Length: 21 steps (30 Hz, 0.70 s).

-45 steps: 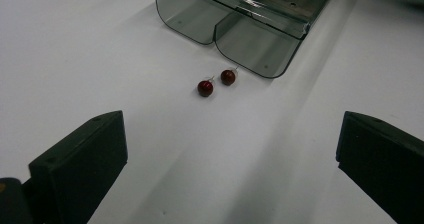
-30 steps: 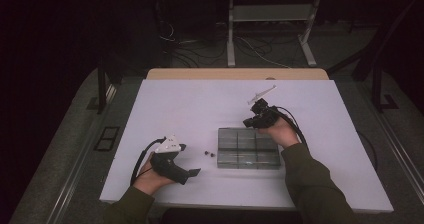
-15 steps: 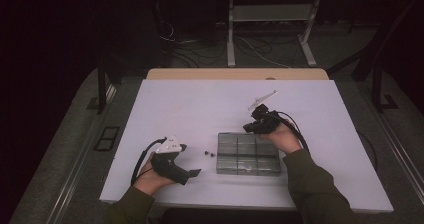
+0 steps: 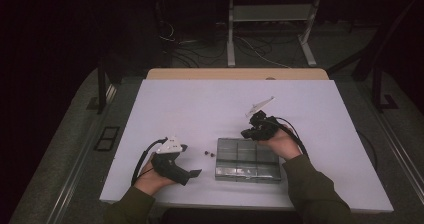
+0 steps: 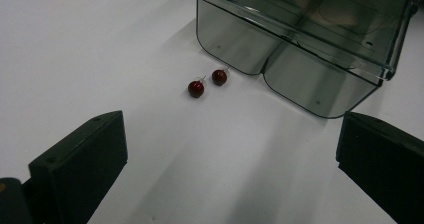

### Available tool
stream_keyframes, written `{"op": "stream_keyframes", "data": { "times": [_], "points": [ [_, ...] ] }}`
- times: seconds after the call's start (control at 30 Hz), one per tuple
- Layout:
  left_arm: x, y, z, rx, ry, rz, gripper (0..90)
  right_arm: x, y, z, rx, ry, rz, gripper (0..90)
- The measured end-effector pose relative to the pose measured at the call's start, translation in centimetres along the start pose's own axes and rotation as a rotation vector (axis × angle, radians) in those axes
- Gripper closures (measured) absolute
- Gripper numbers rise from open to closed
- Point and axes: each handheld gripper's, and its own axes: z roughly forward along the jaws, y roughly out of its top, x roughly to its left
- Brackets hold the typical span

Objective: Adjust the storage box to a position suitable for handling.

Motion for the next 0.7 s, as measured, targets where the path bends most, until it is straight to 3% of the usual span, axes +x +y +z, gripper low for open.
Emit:
{"op": "stream_keyframes", "data": {
  "times": [0.5, 0.7],
  "points": [
    [0.0, 0.1, 0.2, -0.004, -0.005, 0.003, 0.0, 1.2, 0.0, 0.1, -0.001, 0.026, -0.032, 89.2],
    [0.0, 0.1, 0.0, -0.001, -0.008, 0.015, 0.0, 0.4, -0.4, -1.4, -0.088, 0.012, 0.002, 86.0]
  ]
}}
